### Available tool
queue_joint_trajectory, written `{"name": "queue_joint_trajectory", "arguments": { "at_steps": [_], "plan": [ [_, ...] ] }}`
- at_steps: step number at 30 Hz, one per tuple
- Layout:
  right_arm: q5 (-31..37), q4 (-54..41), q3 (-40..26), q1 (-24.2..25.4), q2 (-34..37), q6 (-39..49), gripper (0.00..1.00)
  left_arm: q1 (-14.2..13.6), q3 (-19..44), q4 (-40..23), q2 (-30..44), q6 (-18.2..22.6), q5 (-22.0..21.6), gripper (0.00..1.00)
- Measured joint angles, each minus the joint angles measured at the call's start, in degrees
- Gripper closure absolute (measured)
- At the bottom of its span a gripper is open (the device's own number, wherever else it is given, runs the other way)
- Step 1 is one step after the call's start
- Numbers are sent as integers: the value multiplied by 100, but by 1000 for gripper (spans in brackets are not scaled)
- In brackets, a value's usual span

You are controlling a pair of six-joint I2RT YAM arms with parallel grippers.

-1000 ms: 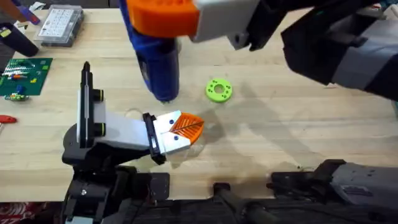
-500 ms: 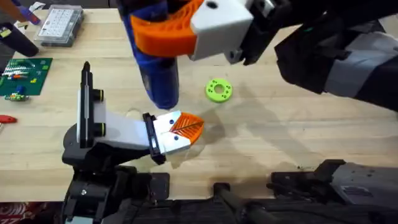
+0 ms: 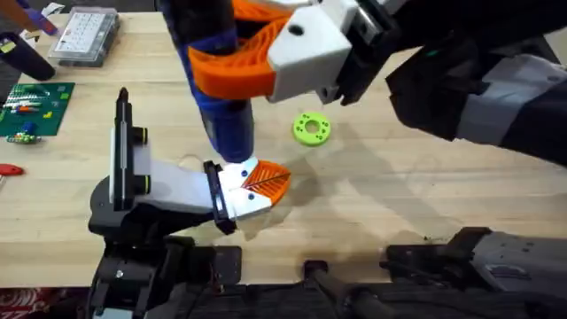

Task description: Pick up the gripper from the table and insert it into the empty holder that is missing its gripper. Then pick up a screw, insert it into the mounting hole, and use the screwdriver to tighten it. Finally, clean up the table by picking up the vegetable and placing it into the bucket.

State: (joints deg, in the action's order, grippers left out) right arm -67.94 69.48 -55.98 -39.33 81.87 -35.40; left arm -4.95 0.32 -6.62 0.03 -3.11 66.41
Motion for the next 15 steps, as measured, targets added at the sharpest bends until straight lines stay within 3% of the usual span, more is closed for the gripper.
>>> {"name": "queue_joint_trajectory", "arguments": {
  "at_steps": [7, 15],
  "plan": [
    [17, 573, 292, 0, 0, 70, 950, 0, 0, 0, 0, 0, 0, 983],
    [20, 578, 408, 0, 0, 89, 950, 0, 0, 1, 0, 0, 0, 983]
  ]
}}
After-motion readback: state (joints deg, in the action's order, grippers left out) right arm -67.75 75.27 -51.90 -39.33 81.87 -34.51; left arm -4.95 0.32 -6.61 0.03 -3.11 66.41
